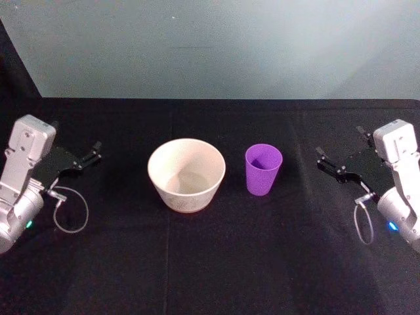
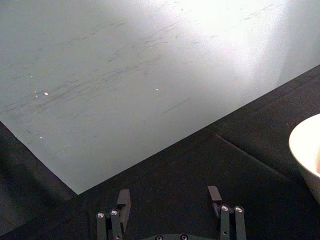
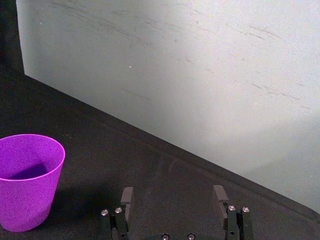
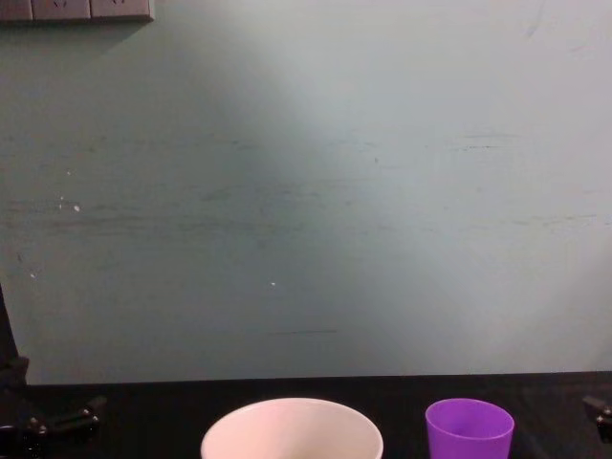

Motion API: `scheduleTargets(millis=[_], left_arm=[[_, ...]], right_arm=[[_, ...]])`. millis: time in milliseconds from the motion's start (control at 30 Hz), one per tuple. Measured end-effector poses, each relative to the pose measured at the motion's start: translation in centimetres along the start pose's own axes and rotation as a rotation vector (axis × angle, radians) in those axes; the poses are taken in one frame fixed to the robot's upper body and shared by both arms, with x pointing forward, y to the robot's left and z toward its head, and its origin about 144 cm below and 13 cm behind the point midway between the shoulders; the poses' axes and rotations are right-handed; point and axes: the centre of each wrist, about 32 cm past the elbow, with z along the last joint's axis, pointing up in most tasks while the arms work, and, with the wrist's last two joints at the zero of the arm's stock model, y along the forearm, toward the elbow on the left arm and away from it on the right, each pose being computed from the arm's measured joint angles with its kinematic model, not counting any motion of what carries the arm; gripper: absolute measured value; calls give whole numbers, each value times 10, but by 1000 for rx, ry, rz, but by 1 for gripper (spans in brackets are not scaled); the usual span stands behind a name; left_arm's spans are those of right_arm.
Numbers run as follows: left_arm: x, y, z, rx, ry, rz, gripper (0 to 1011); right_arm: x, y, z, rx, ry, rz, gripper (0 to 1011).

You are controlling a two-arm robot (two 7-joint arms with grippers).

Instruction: Pick up the cup and pour the mung beans from the cup into the bowl.

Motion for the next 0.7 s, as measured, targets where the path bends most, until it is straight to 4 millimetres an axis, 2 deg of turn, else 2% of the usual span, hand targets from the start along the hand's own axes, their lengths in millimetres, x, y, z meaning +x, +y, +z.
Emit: scheduleTargets(millis=[333, 700], left_arm=[[0, 0, 0, 0, 0, 0, 1000], [0, 0, 0, 0, 0, 0, 1000]], right_arm=[[-5, -13, -2, -14, 4, 12, 1002], [-19, -24, -2, -30, 32, 134, 1003]])
